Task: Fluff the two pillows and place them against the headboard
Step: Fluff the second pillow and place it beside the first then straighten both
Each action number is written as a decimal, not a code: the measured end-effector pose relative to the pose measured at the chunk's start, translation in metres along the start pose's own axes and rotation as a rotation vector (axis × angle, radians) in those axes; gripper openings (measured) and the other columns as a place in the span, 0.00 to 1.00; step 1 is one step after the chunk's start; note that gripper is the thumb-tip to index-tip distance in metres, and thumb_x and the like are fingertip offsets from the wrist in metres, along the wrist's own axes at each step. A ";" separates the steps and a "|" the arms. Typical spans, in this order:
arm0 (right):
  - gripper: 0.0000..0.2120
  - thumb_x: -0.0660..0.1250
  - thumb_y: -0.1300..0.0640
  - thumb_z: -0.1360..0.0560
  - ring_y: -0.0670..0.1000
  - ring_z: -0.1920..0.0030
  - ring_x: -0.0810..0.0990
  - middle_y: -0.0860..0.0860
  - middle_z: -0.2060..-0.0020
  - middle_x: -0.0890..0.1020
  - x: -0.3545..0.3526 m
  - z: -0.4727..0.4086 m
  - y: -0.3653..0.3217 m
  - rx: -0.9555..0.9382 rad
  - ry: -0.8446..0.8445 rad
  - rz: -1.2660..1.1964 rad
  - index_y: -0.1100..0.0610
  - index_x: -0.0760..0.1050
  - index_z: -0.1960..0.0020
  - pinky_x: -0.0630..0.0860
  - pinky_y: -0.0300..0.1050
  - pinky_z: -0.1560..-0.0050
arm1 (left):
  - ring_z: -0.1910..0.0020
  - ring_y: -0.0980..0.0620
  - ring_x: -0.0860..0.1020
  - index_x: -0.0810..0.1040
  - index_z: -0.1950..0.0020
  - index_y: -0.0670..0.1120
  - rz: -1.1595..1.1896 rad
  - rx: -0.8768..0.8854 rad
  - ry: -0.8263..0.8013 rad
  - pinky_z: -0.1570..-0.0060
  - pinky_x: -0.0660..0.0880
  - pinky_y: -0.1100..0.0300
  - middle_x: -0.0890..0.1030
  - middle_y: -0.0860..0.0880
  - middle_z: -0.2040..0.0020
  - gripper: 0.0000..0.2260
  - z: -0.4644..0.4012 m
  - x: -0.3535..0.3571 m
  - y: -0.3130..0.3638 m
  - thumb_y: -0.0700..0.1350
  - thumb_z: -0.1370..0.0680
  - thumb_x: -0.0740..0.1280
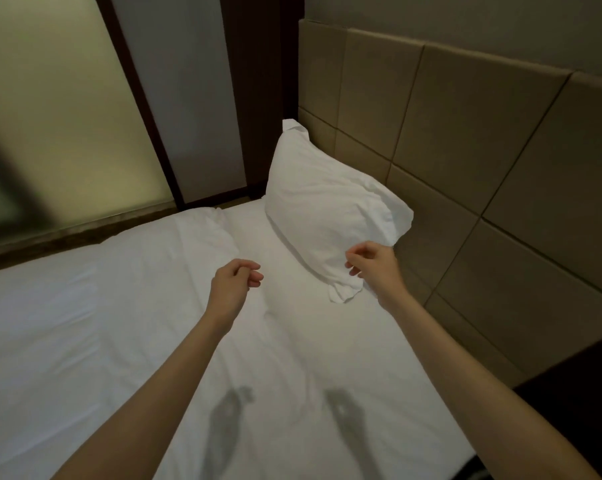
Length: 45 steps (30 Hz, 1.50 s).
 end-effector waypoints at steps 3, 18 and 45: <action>0.05 0.66 0.66 0.27 0.44 0.73 0.77 0.54 0.69 0.80 0.019 0.048 0.001 0.034 -0.025 -0.060 0.60 0.78 0.60 0.73 0.34 0.70 | 0.61 0.52 0.80 0.81 0.54 0.46 0.038 -0.015 0.002 0.57 0.73 0.63 0.83 0.47 0.60 0.14 0.032 -0.025 -0.008 0.38 0.23 0.55; 0.07 0.66 0.66 0.28 0.45 0.73 0.78 0.50 0.72 0.81 0.069 0.169 0.026 0.172 -0.162 -0.064 0.57 0.79 0.61 0.72 0.39 0.66 | 0.62 0.53 0.80 0.81 0.54 0.44 0.138 -0.167 0.135 0.58 0.74 0.64 0.82 0.47 0.61 0.13 0.153 -0.100 -0.072 0.37 0.22 0.56; 0.07 0.65 0.66 0.28 0.45 0.72 0.78 0.51 0.70 0.82 0.368 0.406 0.016 0.221 -0.526 0.013 0.56 0.80 0.60 0.72 0.37 0.67 | 0.62 0.51 0.80 0.80 0.55 0.45 0.110 -0.366 0.440 0.57 0.73 0.60 0.83 0.47 0.61 0.13 0.358 -0.419 -0.232 0.37 0.24 0.56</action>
Point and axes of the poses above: each hand's wrist, its own z-axis away from the middle knuckle, its own x-axis out of the palm, y = z × x, the point moved 2 cm from there along -z, towards the middle knuckle
